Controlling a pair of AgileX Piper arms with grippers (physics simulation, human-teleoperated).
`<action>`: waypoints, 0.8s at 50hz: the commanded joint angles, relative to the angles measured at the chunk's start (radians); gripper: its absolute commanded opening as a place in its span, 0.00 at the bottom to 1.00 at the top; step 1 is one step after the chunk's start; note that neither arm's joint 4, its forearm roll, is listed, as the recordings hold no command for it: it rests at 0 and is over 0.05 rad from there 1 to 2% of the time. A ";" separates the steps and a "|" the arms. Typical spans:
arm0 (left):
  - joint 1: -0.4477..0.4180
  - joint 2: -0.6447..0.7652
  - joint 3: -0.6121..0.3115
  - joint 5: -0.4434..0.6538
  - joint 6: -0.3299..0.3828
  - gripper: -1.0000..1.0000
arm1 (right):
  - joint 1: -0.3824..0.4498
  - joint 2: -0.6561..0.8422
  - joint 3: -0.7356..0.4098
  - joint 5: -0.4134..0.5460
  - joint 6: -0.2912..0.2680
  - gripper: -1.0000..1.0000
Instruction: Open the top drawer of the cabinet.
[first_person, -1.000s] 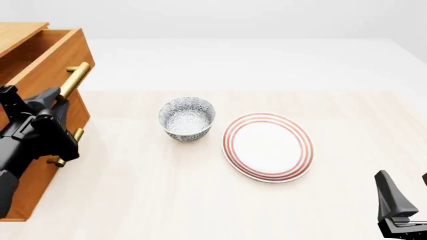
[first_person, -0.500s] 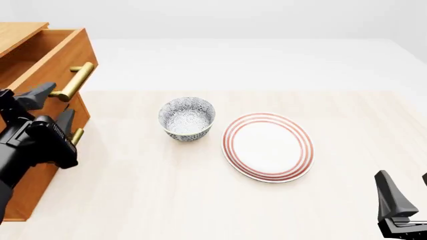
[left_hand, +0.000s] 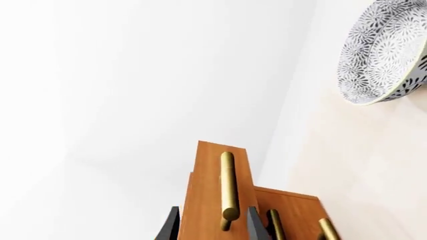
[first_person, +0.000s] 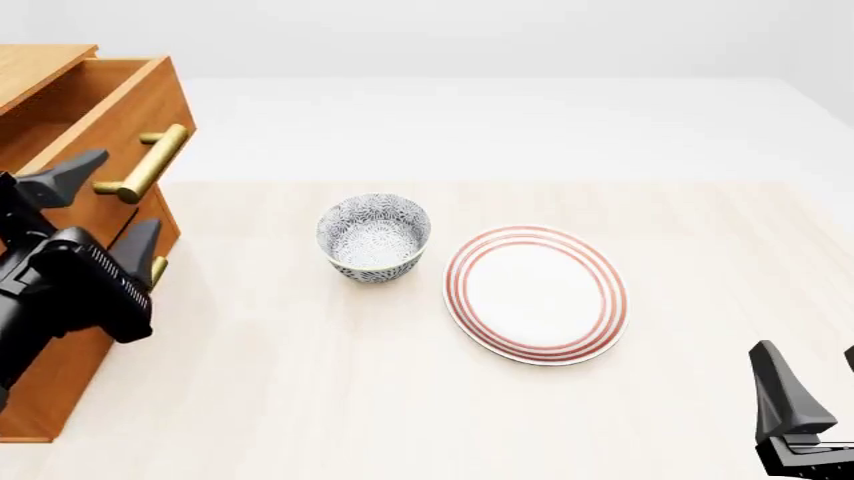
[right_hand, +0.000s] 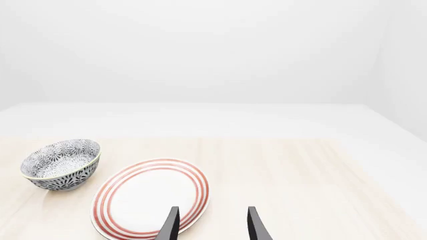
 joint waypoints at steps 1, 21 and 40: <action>-0.033 -0.060 -0.026 0.068 -0.025 1.00 | 0.000 0.000 0.000 0.000 0.000 1.00; -0.010 -0.132 -0.131 0.207 -0.267 1.00 | 0.000 0.000 0.000 0.000 0.000 1.00; 0.011 -0.160 -0.182 0.280 -0.518 1.00 | 0.000 0.000 0.000 0.000 0.000 1.00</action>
